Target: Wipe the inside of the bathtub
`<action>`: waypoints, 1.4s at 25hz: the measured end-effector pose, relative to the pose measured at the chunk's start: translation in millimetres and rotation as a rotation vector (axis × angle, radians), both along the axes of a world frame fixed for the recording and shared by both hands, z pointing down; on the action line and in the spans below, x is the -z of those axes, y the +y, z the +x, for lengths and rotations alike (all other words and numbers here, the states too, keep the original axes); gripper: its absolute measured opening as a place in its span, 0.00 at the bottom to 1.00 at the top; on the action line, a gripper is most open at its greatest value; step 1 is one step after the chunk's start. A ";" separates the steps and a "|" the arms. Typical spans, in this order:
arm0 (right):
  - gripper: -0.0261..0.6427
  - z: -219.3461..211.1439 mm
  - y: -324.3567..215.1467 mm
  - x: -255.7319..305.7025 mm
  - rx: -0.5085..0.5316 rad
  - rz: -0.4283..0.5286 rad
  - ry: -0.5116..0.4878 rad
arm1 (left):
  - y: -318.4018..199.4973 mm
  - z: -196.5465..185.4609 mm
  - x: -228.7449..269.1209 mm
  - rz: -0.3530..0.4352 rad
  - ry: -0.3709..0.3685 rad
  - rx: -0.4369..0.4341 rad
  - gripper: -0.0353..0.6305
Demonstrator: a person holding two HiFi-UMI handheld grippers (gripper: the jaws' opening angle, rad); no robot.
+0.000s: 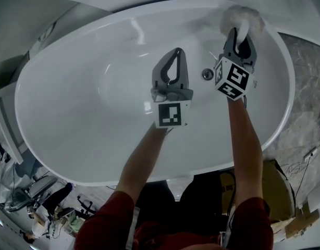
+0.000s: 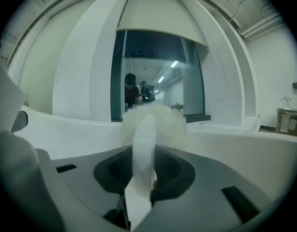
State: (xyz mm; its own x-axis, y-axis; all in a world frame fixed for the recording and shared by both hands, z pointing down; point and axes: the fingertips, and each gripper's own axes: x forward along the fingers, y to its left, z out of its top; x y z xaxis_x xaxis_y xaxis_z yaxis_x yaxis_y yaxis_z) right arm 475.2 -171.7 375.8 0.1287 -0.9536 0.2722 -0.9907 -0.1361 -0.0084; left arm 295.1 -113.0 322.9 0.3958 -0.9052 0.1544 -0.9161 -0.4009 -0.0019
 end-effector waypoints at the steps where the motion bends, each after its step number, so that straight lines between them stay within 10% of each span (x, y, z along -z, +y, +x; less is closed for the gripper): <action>1: 0.18 -6.0 -2.2 -0.4 0.005 -0.003 -0.001 | -0.5 -7.2 -0.2 -0.001 0.000 0.008 0.08; 22: 0.18 -166.9 -16.3 -0.4 0.018 0.002 -0.001 | 2.8 -207.4 -1.4 -0.023 0.017 0.189 0.08; 35: 0.18 -358.7 -18.1 -2.4 0.073 0.002 -0.020 | 19.3 -397.0 2.1 -0.029 -0.016 0.295 0.08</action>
State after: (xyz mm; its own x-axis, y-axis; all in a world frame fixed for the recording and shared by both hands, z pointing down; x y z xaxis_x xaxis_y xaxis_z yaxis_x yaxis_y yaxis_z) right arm 116.5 -189.8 378.2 0.0532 -0.9608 0.2722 -0.9976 -0.0631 -0.0280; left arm -101.8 -93.7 320.9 0.1138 -0.9759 0.1860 -0.9930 -0.1177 -0.0098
